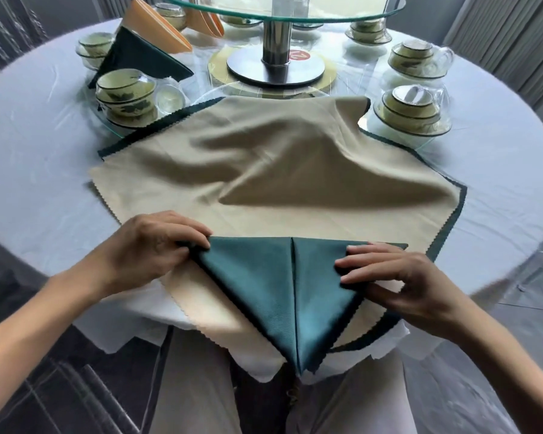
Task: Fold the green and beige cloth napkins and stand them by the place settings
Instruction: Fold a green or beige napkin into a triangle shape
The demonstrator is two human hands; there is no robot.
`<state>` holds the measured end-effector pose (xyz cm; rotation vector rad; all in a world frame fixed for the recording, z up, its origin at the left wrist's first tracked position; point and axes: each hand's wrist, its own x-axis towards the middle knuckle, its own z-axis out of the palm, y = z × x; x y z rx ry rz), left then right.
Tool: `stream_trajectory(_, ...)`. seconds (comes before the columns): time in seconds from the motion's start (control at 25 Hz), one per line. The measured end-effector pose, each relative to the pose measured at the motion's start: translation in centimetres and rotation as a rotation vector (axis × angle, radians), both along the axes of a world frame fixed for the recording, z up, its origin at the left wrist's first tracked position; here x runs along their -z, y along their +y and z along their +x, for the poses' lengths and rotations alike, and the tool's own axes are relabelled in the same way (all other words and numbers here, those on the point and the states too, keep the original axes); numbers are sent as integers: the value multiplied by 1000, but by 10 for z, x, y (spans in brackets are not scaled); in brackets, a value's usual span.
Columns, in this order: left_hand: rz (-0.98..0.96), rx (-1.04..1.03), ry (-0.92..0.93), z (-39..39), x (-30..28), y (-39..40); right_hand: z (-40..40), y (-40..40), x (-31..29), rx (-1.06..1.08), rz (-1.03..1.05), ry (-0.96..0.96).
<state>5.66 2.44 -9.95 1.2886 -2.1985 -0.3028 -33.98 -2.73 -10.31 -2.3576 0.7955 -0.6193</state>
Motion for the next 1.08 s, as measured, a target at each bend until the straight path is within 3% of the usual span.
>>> stream_trajectory(0.12,25,-77,58,13,2,2,1,-3,4,28,-44,72)
stream_trajectory(0.36,74,-51,-47,2,-9,6,5,-1,-13,72,-7,168)
stream_trajectory(0.52,130,-135,-125,-46,-19,-13,44,-16,-22,143,-81,244)
stream_trajectory(0.64,180,-58,-221,-90,-6,-30,74,-30,-17,117,-155,393)
stream_trajectory(0.84,348,-94,-162,-100,-12,-55,79,-60,-28,93,143,325)
stream_trajectory(0.96,91,-267,-430,-108,-5,-54,83,-67,-18,279,-113,354)
stream_trajectory(1.08,-48,-278,-403,-125,-1,-14,74,-40,-7,303,-358,222)
